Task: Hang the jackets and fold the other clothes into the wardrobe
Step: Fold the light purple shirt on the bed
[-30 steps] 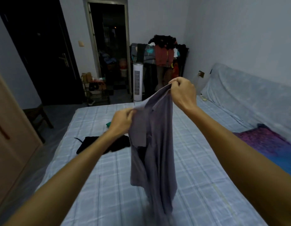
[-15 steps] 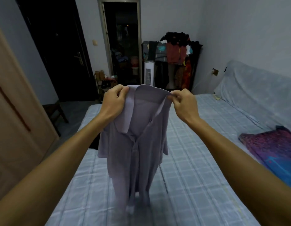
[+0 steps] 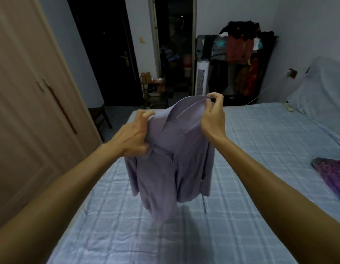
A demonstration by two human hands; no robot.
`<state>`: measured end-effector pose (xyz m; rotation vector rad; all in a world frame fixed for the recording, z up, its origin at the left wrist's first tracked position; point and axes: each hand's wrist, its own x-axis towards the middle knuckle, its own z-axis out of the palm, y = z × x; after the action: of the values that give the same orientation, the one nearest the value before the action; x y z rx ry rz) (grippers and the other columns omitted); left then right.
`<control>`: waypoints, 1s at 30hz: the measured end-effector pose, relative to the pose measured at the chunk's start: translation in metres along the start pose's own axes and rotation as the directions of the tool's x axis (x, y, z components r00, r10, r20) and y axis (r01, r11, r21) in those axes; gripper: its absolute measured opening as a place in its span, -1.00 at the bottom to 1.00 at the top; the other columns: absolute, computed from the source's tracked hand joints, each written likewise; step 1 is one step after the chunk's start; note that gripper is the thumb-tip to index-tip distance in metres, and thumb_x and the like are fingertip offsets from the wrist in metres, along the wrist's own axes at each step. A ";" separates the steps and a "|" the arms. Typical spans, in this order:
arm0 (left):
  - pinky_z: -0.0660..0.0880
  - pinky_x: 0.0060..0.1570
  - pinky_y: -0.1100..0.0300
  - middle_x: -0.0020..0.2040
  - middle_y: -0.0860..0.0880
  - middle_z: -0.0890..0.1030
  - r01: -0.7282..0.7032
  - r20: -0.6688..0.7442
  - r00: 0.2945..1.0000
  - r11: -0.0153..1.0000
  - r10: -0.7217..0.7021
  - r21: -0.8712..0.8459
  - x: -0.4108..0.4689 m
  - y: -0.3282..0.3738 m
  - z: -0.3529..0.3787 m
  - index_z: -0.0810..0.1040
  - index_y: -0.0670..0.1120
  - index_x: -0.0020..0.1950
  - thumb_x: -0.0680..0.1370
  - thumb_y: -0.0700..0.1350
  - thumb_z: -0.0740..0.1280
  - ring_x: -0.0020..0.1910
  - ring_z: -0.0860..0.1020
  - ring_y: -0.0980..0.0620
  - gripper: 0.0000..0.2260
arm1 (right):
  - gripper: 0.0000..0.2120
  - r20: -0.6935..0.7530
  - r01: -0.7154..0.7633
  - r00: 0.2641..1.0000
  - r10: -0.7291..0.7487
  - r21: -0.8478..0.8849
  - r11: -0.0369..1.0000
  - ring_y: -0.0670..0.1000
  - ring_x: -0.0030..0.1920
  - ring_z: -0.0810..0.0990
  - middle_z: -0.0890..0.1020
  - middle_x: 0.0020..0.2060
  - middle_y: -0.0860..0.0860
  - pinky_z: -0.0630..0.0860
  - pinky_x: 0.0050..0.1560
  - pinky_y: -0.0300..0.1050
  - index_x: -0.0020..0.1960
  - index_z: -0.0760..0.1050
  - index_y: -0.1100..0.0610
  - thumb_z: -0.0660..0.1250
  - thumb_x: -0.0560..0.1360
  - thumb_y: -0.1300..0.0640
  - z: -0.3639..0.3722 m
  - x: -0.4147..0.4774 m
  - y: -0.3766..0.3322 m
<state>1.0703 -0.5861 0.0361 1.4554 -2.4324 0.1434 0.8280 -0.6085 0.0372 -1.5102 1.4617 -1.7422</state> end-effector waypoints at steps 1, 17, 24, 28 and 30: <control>0.34 -0.30 0.07 0.33 -0.07 0.17 -0.004 0.025 1.000 1.000 0.003 0.022 -0.005 0.000 0.002 0.00 0.07 0.37 0.30 -0.02 0.39 -0.19 0.44 -0.19 -0.23 | -0.80 0.008 0.045 0.999 -0.045 -0.024 0.999 -0.11 -0.22 0.50 0.55 -0.06 -0.02 0.38 -0.27 -0.20 0.23 0.32 0.08 0.03 0.65 0.09 -0.002 -0.003 -0.003; 0.42 -0.17 0.35 -0.09 0.04 0.61 -0.094 -0.015 0.995 0.866 0.100 -0.491 -0.095 0.035 -0.019 0.54 -0.09 0.03 0.64 -0.05 0.13 -0.14 0.56 0.20 -0.78 | -0.73 -0.160 0.319 0.878 -0.450 -0.504 0.803 0.15 -0.33 0.56 0.62 -0.28 0.12 0.41 -0.36 0.00 0.13 0.46 0.17 0.07 0.64 0.05 -0.063 -0.093 -0.060; 0.44 -0.22 0.47 -0.10 0.12 0.62 -0.060 -0.035 0.998 0.581 0.054 -0.811 -0.107 0.058 -0.054 0.57 0.05 0.00 0.64 -0.03 0.12 -0.19 0.57 0.34 -0.77 | -0.76 -0.205 0.330 0.860 -0.467 -0.474 0.816 -0.10 -0.40 0.42 0.51 -0.34 -0.02 0.31 -0.37 -0.17 0.03 0.49 0.20 0.09 0.64 0.11 -0.094 -0.116 -0.091; 0.43 -0.25 0.46 -0.13 0.08 0.60 -0.071 -0.114 0.992 0.485 -0.061 -0.872 -0.079 0.063 -0.062 0.56 -0.05 0.05 0.65 -0.04 0.11 -0.26 0.54 0.34 -0.77 | -0.73 -0.181 0.325 0.869 -0.460 -0.493 0.807 -0.12 -0.36 0.37 0.49 -0.32 -0.02 0.22 -0.34 -0.19 0.00 0.49 0.22 0.08 0.64 0.10 -0.095 -0.099 -0.102; 0.37 -0.33 0.47 -0.17 0.00 0.57 -0.080 -0.150 0.987 0.614 -0.063 -0.785 -0.062 0.057 -0.052 0.56 -0.14 -0.04 0.65 -0.03 0.12 -0.34 0.48 0.33 -0.72 | -0.71 -0.122 0.293 0.903 -0.412 -0.527 0.798 -0.02 -0.36 0.41 0.48 -0.35 0.00 0.21 -0.34 -0.14 -0.09 0.46 0.17 0.06 0.64 0.05 -0.092 -0.080 -0.090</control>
<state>1.0586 -0.4943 0.0699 0.9470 -1.9241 -0.7133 0.8006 -0.4694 0.0917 -2.0097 1.9683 -1.8948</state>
